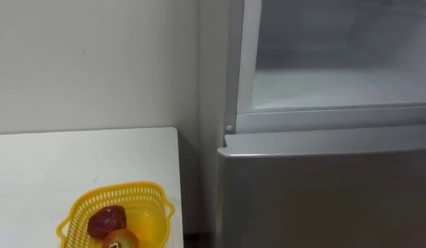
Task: Retrieve from the upper fridge
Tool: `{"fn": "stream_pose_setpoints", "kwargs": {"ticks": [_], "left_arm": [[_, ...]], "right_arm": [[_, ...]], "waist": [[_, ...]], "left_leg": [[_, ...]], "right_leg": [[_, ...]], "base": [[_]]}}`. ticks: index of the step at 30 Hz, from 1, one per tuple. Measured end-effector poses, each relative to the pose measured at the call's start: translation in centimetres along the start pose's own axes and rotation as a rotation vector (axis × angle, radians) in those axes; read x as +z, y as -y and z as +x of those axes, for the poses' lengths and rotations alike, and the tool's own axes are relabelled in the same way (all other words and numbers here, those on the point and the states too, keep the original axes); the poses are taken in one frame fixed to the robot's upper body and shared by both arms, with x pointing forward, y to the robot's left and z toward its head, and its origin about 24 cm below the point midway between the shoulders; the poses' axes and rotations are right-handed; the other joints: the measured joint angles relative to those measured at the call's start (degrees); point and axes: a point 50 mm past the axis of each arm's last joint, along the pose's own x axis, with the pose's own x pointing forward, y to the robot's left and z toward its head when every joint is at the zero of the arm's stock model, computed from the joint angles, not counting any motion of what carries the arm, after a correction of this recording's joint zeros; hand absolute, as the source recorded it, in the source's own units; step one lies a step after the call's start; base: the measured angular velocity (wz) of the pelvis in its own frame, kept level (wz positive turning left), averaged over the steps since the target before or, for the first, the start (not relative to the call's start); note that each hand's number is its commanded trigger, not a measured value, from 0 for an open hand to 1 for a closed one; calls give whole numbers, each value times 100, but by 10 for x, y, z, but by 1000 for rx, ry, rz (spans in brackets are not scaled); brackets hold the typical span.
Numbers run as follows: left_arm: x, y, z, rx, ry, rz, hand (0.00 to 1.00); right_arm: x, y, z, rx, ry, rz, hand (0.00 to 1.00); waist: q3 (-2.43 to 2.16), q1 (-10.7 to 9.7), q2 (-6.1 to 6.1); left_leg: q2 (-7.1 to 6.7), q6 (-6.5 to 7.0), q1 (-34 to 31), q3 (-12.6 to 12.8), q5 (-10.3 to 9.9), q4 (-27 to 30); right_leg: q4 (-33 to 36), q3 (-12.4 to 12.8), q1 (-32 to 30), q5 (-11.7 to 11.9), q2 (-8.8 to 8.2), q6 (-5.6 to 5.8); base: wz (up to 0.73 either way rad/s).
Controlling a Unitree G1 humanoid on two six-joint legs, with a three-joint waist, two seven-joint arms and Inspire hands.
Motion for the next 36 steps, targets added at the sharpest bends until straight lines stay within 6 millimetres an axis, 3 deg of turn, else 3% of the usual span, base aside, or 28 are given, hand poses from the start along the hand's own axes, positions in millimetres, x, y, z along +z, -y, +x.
{"fn": "stream_pose_setpoints", "kwargs": {"ticks": [1, 6, 13, 20, 36], "left_arm": [[1, -1, 0, 1, 10, 4, 0], [8, 1, 0, -10, 46, 47, 0], [9, 4, 1, -1, 50, 55, 0], [8, 5, 1, -6, 54, 52, 0], [-8, 4, -1, -4, 24, 39, 0]], "right_arm": [[5, -1, 3, 9, 48, 2, 0], [22, -8, 1, 72, 172, 32, 0], [41, -22, -15, 229, 288, 80, 0], [43, -24, -17, 270, 288, 107, 0], [27, -16, -15, 289, 103, 231, 0]], "waist": [[2, 19, -59], [-16, 123, -109], [-19, 243, -37], [-38, 304, 68], [-88, 238, 39]], "left_leg": [[3, -6, 6, -1, 2, 22], [5, -9, -17, -40, 3, 27], [8, -7, -16, -145, -2, 24], [9, -9, -15, -153, 0, -16], [13, -5, 45, -181, -2, 38]], "right_leg": [[-3, -19, 11, -1, 2, -6], [1, -33, 20, 16, 12, -21], [1, -215, 93, 28, -15, -4], [2, -211, 105, 28, -10, -3], [9, -243, 210, 29, -21, -4]], "base": [[5], [1], [10], [0], [0]]}}
